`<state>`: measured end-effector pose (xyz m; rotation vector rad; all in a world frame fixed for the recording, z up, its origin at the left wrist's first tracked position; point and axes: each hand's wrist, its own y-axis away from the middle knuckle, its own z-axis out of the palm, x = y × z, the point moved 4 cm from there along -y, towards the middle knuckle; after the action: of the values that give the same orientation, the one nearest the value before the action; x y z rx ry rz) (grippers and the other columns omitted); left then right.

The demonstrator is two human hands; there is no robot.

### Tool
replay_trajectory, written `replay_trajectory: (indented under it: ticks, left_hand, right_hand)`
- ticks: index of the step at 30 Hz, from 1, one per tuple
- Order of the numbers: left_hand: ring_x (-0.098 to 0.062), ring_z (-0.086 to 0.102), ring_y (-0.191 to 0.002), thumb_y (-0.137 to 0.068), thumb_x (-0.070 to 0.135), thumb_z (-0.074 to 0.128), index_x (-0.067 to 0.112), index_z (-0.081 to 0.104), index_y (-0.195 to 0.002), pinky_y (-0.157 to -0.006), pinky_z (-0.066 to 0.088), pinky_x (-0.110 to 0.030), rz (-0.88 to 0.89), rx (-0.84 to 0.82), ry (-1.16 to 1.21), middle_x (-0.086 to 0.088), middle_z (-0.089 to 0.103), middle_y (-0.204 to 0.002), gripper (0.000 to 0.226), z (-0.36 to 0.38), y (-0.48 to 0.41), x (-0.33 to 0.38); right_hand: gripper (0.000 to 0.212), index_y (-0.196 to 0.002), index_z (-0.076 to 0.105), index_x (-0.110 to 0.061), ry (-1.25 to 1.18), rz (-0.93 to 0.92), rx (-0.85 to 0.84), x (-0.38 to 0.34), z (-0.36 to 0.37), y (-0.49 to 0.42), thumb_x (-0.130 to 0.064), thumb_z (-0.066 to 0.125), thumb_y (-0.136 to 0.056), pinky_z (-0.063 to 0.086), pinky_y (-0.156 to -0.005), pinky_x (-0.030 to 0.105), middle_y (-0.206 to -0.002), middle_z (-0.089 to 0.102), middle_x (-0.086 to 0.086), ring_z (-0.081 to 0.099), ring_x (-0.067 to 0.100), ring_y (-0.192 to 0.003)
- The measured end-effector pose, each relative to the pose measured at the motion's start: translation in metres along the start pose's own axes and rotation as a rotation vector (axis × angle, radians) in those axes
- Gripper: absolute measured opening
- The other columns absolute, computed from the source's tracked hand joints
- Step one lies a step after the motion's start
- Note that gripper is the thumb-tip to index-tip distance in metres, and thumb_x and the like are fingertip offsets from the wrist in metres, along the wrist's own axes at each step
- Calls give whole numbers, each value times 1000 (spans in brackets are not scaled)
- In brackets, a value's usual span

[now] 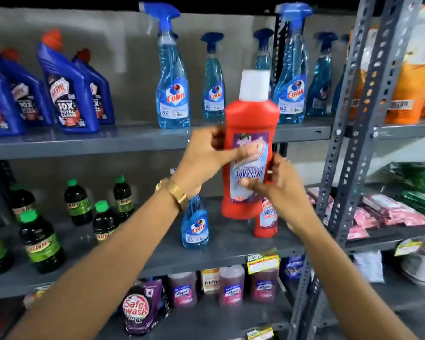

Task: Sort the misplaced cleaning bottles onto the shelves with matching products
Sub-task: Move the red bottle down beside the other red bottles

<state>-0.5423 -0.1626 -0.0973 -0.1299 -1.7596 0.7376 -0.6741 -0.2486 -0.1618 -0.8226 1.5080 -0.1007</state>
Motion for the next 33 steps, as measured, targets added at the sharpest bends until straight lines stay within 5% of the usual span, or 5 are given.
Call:
replay_trajectory:
  ticks: [6,12,19,26,33]
  left_hand:
    - [-22,74,-94,-67,1,85,15,70,-96,-82,61,-32,-204,-11,-39,-10,76,-98,35,0,34,-90]
    - [-27,74,-97,-67,1,85,4,70,-102,-85,61,-38,-338,-5,-130,-19,75,-107,38,1,25,-167]
    - [-25,73,-97,-53,34,90,8,70,-106,-89,59,-45,-423,104,-330,-12,76,-106,62,8,3,-229]
    - [-30,69,-105,-65,11,88,3,60,-118,-94,56,-45,-443,176,-331,-18,71,-116,60,8,-21,-247]
    - [-32,68,-107,-68,12,86,3,54,-117,-95,55,-49,-445,167,-364,-18,69,-118,59,6,-35,-265]
  right_hand:
    - [59,-115,57,-9,-3,173,-12,85,24,39,-10,84,-63,56,-89,40,-110,72,7,70,20,-101]
    - [53,-108,55,-8,64,311,-24,165,40,24,0,83,-63,55,-90,50,-110,70,16,69,28,-100]
    - [53,-108,57,-4,151,418,-85,216,52,-8,-1,84,-62,53,-80,29,-112,70,18,67,25,-96]
    - [57,-116,55,-2,146,433,-70,236,62,-30,-5,83,-66,54,-93,44,-117,69,17,67,28,-103]
    - [54,-119,52,1,188,442,-69,241,65,-38,-7,79,-73,47,-79,23,-117,67,16,63,21,-98]
